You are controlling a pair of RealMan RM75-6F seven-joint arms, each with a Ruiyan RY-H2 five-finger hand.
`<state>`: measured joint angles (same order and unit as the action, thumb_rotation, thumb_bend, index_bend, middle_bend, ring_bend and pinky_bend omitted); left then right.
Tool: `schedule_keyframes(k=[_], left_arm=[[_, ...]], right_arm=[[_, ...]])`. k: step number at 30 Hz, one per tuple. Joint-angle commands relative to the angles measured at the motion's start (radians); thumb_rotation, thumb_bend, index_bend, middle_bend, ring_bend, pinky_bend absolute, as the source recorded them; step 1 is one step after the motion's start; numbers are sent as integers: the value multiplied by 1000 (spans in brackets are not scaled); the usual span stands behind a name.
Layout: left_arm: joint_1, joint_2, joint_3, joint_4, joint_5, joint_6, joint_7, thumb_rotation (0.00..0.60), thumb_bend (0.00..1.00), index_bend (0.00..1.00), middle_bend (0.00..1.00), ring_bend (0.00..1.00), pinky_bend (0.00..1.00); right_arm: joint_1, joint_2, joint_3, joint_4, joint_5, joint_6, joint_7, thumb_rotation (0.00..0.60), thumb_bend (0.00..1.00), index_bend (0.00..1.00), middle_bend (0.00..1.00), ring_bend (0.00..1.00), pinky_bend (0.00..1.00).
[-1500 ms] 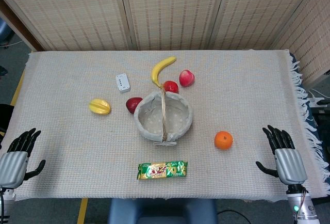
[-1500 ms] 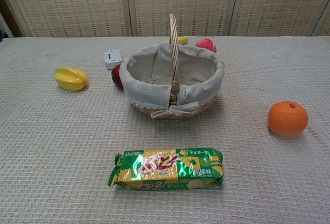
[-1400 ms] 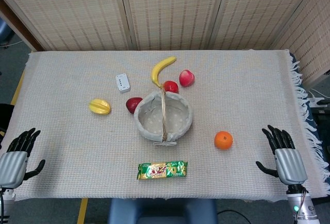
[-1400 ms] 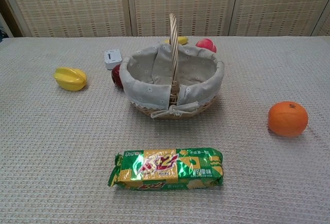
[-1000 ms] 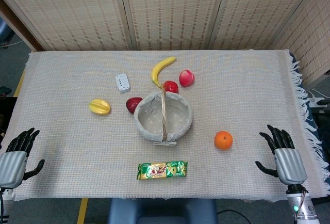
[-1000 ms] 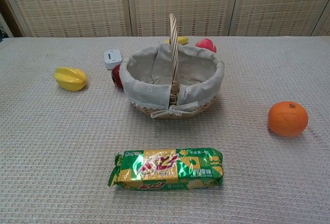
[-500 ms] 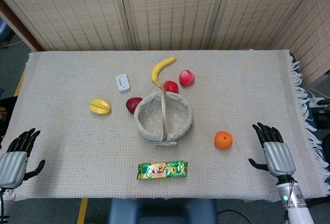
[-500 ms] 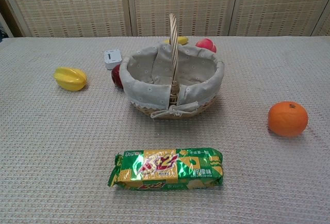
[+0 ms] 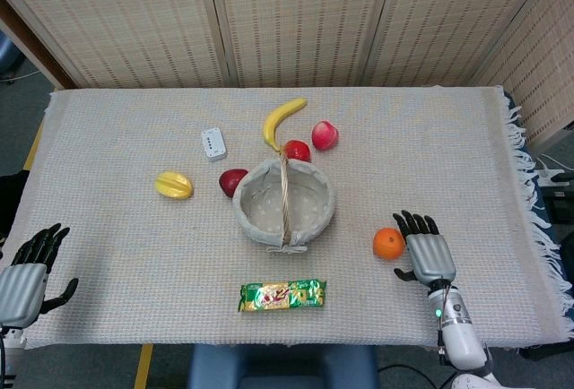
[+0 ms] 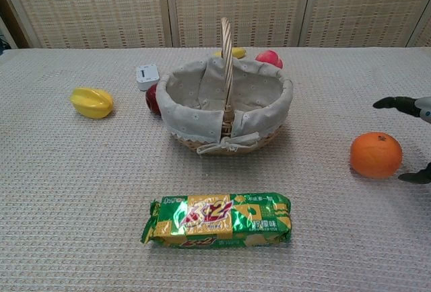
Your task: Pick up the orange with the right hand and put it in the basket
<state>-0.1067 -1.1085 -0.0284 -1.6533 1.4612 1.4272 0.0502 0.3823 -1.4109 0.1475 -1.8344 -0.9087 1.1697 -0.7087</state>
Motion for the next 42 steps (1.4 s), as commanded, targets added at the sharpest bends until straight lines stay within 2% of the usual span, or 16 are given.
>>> schedule_keyframes(k=[1,6,9,11,12,15,17,18,21,27,31,37,42], left_arm=[[0,1,0,0,-1,-1,-2,600,332,0,0,0,110],[-2,4,0,-1,-4,-7,-6,600,333,0,0,0,110],[-2,5,1,-3,-2,-9,-7,600,333,0,0,0,110],[-3,5,2,-2,0,-8,-8,600,334,0,0,0,110],[-3,5,2,-2,1,-8,-9,600,334,0,0,0,110],[-3,6,1,-3,0,-9,-11,600,333,0,0,0,110],[-3,7,1,-2,-2,-10,-14,600,333,0,0,0,110],[-3,7,1,-2,-3,-10,-16,600,332,0,0,0,110],[-2,8,0,1,-4,-10,-23,600,332,0,0,0,110],[-2,8,2,0,1,-8,-21,600,333,0,0,0,110],[-3,6,1,-2,-1,-8,-14,600,332,0,0,0,110],[-4,5,1,-3,0,-8,-12,600,332,0,0,0,110],[-4,5,0,-5,-1,-9,-14,600,332,0,0,0,110]], right_arm=[[37,-49,8,31,56,7,-46,578,92,0,0,0,0],[65,-96,2,67,86,32,-82,567,97,0,0,0,6],[79,-129,0,106,90,51,-96,555,190,18,1,0,84],[88,-158,2,139,92,58,-95,553,281,129,53,41,185],[92,-170,4,152,97,59,-97,552,321,223,112,95,252],[105,-204,7,183,115,64,-107,579,391,457,284,288,452],[108,-220,6,191,115,68,-99,600,418,564,375,408,578],[107,-223,6,189,112,70,-92,600,435,634,442,494,677],[105,-223,4,178,70,85,-60,600,447,722,511,576,782],[106,-186,40,98,-26,124,20,600,448,735,515,579,784],[125,-158,91,24,-72,148,43,600,448,735,518,578,782],[186,-163,172,-24,-59,158,6,600,448,733,522,566,736],[268,-229,231,22,-3,157,-59,600,448,694,522,550,689]])
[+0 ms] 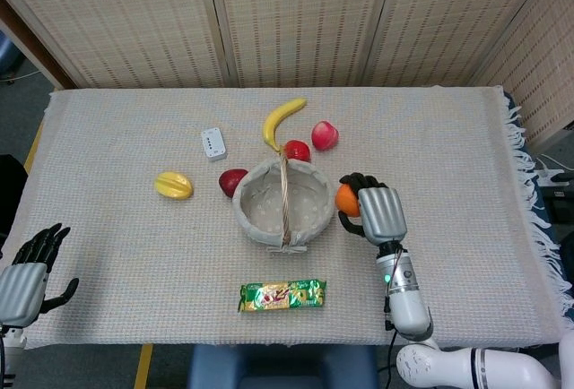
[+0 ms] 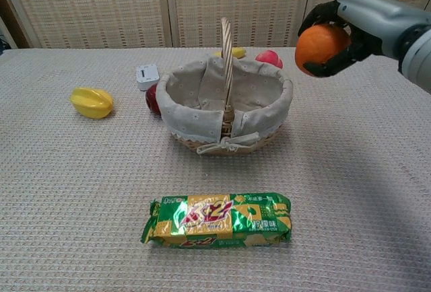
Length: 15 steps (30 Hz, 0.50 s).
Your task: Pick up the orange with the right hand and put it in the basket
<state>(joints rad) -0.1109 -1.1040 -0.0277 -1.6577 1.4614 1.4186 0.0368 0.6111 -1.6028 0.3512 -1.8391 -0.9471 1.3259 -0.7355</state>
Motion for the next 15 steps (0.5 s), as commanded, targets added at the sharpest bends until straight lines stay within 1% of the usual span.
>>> schedule_keyframes(k=[1,3,5,6,8,12,14,15], left_arm=[[0,0,0,0,-1,-1,-2,600,332,0,0,0,110],[0,1,0,0,-2,-1,-2,600,332,0,0,0,110],[0,1,0,-1,-3,-2,-4,600,332,0,0,0,110],[0,2,-1,-1,-6,-3,-7,600,331,0,0,0,109],[1,4,-1,0,-8,-5,-14,600,331,0,0,0,109],[0,5,-1,0,-10,-8,-24,600,331,0,0,0,109],[0,6,-1,-1,-9,-8,-26,600,332,0,0,0,109],[0,6,-1,-1,-8,-7,-26,600,332,0,0,0,109]], right_arm=[[49,-47,35,34,45,0,-38,600,448,690,522,544,682],[57,-55,41,41,55,2,-44,600,447,684,522,532,657],[75,-75,53,56,75,3,-55,600,448,671,522,511,613],[104,-106,66,81,94,-6,-65,600,447,657,522,496,580],[147,-168,89,141,117,-1,-72,600,447,638,522,484,562],[182,-223,85,197,112,7,-66,600,439,523,509,397,515],[194,-245,79,217,112,5,-59,600,406,465,486,363,484],[199,-253,75,220,117,0,-57,600,372,404,451,319,451]])
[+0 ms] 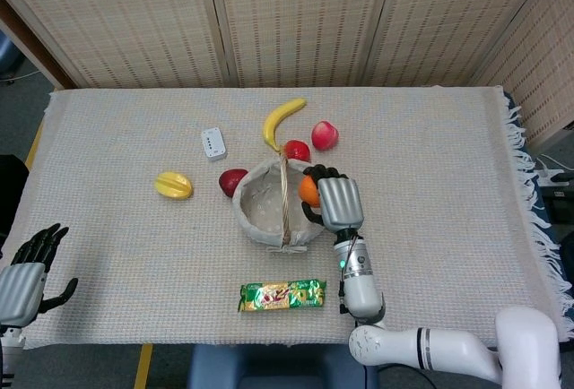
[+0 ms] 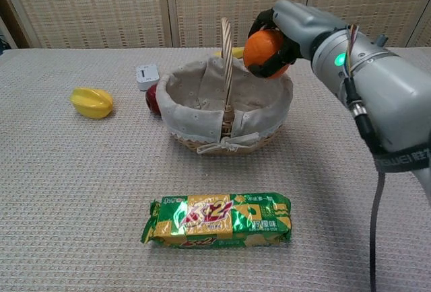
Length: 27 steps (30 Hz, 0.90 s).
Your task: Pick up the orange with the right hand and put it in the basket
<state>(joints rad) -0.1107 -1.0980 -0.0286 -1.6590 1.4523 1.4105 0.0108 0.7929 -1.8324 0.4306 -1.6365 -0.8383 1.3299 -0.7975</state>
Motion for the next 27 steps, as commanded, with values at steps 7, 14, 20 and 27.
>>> schedule_keyframes(k=[7,14,20,27], left_arm=[[-1,3,1,1,2,-3,-7,600,331,0,0,0,108],[-2,1,2,-1,5,-3,0,600,331,0,0,0,108],[-2,0,2,-2,4,-3,5,600,332,0,0,0,108],[-1,2,2,2,0,-3,3,600,333,0,0,0,109]], right_arm=[[20,-16,-24,4,20,4,-10,600,142,306,2,0,151],[11,16,-25,-24,7,18,7,600,117,346,0,0,122],[-5,46,-30,-50,23,24,16,600,113,380,0,0,114],[-56,154,-88,-175,-22,37,22,600,113,416,0,0,87]])
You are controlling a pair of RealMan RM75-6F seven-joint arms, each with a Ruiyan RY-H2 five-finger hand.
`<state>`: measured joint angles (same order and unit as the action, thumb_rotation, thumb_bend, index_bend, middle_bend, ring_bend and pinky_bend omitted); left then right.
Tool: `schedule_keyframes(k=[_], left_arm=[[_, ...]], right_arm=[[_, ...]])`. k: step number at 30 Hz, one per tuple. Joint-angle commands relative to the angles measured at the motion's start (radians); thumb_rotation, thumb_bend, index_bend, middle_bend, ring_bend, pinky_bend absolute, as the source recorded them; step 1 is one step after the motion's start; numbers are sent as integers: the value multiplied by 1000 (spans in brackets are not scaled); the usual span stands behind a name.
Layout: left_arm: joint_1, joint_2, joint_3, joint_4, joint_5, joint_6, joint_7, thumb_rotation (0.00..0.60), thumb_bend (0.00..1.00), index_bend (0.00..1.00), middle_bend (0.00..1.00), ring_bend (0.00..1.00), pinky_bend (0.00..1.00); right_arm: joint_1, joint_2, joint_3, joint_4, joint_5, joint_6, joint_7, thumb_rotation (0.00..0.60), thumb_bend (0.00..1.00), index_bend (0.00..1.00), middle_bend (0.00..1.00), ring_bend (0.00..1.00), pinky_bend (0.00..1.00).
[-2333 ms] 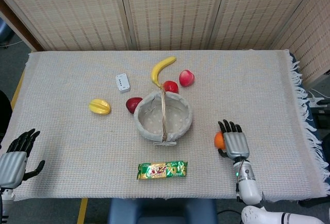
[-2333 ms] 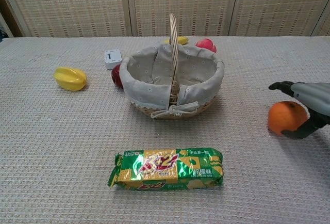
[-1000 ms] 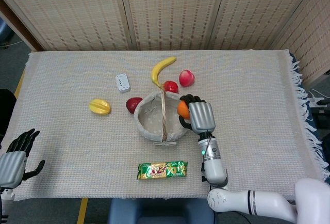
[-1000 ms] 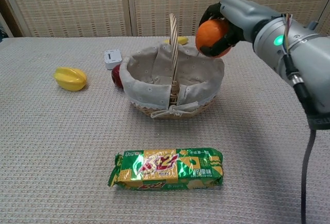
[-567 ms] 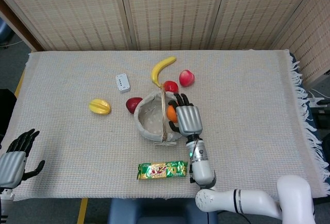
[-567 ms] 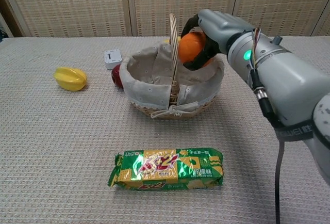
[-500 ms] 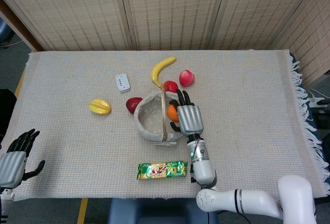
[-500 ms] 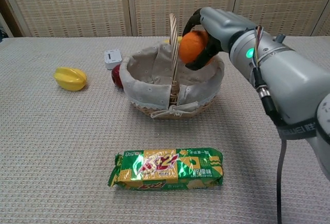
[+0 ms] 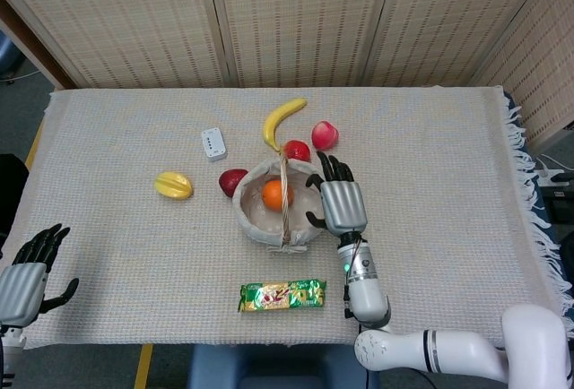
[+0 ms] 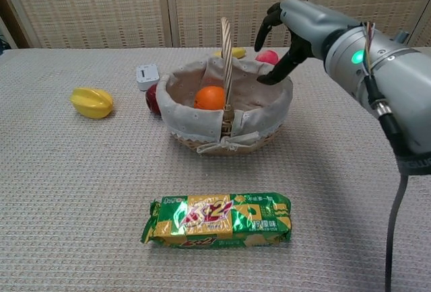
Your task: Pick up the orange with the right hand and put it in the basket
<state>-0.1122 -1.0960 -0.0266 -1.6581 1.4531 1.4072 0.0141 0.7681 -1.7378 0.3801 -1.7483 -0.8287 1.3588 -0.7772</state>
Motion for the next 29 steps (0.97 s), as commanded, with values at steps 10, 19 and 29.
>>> schedule_keyframes(k=[10,19,29], left_arm=[[6,0,3,-4,7,11,11,600,331,0,0,0,109],[6,-6,6,2,21,20,31,600,332,0,0,0,108],[6,-10,8,10,33,27,40,600,332,0,0,0,108]], right_arm=[[-264,406,-333,-303,-312,80,125,600,113,132,0,0,11],[-488,521,-567,-168,-631,232,293,600,113,0,0,0,0],[-600,483,-565,33,-765,321,422,600,113,0,0,0,0]])
